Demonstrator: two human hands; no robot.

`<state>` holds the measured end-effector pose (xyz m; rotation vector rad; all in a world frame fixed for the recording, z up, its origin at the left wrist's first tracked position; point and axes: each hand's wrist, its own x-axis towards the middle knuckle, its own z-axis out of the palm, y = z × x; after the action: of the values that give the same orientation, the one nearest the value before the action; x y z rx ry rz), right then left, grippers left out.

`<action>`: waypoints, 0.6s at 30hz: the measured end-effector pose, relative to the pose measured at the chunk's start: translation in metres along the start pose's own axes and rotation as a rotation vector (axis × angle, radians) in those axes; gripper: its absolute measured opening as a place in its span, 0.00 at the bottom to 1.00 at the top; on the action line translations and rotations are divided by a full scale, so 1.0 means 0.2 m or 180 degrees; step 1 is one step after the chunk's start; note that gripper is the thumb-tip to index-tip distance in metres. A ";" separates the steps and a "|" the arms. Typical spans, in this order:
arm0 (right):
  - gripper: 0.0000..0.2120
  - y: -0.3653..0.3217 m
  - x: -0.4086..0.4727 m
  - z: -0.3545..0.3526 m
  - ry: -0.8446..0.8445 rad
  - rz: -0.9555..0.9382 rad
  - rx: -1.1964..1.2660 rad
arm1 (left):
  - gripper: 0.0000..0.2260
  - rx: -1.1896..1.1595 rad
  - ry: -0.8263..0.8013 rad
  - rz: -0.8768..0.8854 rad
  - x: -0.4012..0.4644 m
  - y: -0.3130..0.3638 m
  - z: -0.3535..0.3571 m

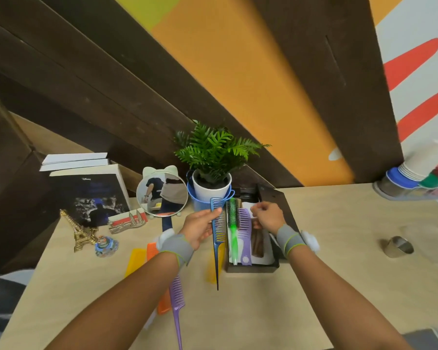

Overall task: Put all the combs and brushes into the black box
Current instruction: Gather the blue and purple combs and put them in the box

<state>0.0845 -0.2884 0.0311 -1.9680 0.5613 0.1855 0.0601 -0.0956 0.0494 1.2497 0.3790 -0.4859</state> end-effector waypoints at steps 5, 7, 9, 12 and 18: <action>0.08 -0.12 -0.15 -0.08 -0.1140 0.0059 0.0498 | 0.07 0.0057 -0.0129 0.0103 0.00 0.03 0.12; 0.11 -0.14 -0.20 -0.09 -0.1478 0.0022 0.0357 | 0.07 0.0039 -0.0171 0.0124 0.00 0.03 0.14; 0.14 -0.13 -0.24 -0.08 -0.1606 -0.0031 0.0313 | 0.07 0.0030 -0.0205 0.0123 0.01 0.02 0.16; 0.11 -0.11 -0.28 -0.07 -0.1625 -0.0086 0.0379 | 0.06 0.0090 -0.0168 0.0081 0.00 0.00 0.20; 0.07 -0.07 -0.27 -0.09 -0.1287 -0.0107 0.0394 | 0.09 0.0435 -0.0037 0.0152 -0.03 0.01 0.26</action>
<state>0.0415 -0.2830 0.0715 -1.7545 0.2682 0.5023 0.0566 -0.1444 0.0682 1.3844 0.3094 -0.4842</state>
